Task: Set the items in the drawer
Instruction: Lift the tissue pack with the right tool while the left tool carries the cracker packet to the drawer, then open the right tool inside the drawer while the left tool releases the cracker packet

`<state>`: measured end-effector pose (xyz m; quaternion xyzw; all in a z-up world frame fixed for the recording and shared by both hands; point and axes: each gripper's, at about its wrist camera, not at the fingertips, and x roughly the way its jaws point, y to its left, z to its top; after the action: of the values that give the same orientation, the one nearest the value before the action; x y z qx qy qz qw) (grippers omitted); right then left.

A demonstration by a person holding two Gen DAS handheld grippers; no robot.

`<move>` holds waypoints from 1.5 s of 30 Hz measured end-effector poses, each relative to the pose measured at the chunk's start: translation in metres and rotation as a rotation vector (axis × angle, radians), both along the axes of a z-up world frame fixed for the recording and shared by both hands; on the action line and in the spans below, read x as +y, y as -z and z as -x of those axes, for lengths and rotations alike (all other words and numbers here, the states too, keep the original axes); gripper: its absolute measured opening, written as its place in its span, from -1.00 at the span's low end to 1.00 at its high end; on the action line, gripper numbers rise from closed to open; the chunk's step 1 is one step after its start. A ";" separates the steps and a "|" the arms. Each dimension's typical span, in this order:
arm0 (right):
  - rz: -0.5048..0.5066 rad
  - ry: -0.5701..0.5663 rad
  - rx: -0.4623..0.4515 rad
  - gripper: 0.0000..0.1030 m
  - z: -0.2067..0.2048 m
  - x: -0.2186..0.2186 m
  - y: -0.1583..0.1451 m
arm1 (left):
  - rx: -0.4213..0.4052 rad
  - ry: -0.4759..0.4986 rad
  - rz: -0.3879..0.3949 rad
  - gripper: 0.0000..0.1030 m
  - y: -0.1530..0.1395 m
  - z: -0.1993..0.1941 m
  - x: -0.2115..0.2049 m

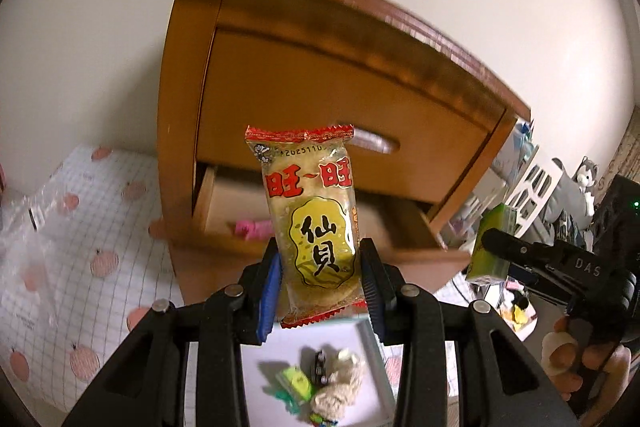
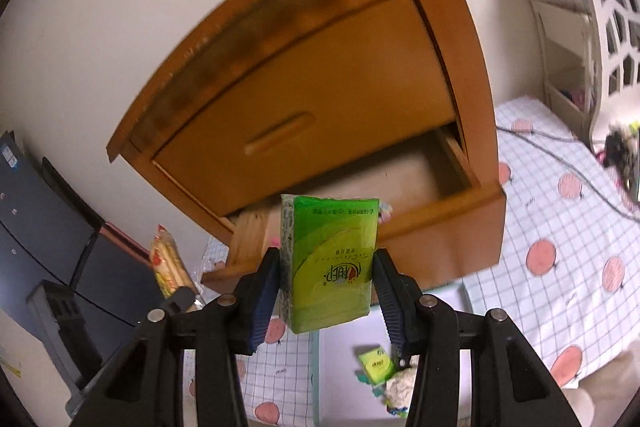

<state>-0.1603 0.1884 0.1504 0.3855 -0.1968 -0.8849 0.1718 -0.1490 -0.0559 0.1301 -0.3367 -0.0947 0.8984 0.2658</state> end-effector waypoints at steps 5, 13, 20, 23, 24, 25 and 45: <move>-0.049 -0.014 0.030 -0.05 0.015 -0.009 -0.023 | 0.023 -0.007 0.002 -0.24 -0.021 0.011 0.003; -0.154 -0.050 0.042 -0.05 0.039 -0.035 -0.034 | 0.013 -0.095 0.021 -0.24 -0.026 0.034 0.006; -0.222 -0.071 0.016 -0.05 0.057 -0.055 -0.024 | -0.004 -0.121 0.036 -0.24 -0.021 0.054 0.005; -0.254 -0.077 0.004 -0.05 0.066 -0.061 -0.018 | -0.024 -0.129 0.040 -0.24 -0.016 0.063 0.003; -0.260 -0.076 -0.001 -0.05 0.069 -0.063 -0.016 | -0.031 -0.129 0.041 -0.24 -0.014 0.065 0.004; -0.264 -0.074 -0.009 -0.05 0.072 -0.064 -0.014 | -0.037 -0.139 0.042 -0.24 -0.011 0.067 0.004; -0.394 -0.085 -0.078 -0.03 0.107 -0.092 0.021 | -0.124 -0.206 0.097 -0.23 0.028 0.107 0.005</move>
<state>-0.2669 0.0962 0.1299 0.4534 -0.0099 -0.8828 0.1226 -0.2559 -0.0505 0.1022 -0.3925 -0.1015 0.9019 0.1492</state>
